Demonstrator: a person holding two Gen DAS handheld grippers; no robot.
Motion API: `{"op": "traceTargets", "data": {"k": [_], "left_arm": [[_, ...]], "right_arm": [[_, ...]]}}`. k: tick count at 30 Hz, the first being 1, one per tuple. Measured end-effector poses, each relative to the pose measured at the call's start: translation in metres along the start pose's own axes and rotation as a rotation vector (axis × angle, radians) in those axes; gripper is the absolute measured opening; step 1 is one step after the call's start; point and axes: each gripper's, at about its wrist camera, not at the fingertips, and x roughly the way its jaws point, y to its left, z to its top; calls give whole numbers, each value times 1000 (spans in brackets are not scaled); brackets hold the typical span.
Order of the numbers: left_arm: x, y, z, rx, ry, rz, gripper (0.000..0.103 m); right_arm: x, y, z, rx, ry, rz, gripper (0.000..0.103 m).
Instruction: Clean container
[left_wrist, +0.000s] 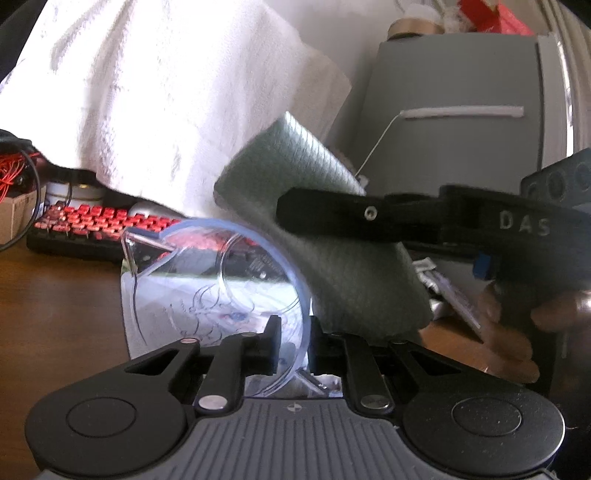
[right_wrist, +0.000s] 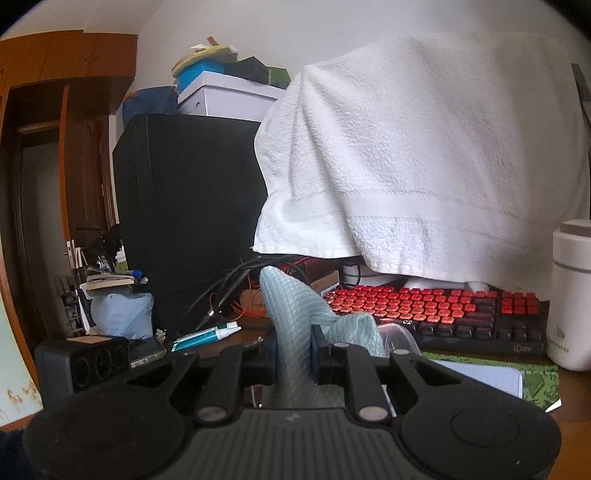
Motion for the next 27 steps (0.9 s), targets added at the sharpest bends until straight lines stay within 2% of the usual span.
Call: {"op": "traceTargets", "data": {"k": [10, 18, 27], "left_arm": [[-23, -4, 1, 31, -27, -6, 8], [-33, 8, 3, -46, -29, -38, 8], [-28, 10, 11, -76, -20, -59, 9]], "right_arm": [[-8, -4, 0, 35, -3, 9, 16], [-9, -22, 5, 85, -20, -27, 16], [7, -26, 14, 81, -11, 12, 16]]}}
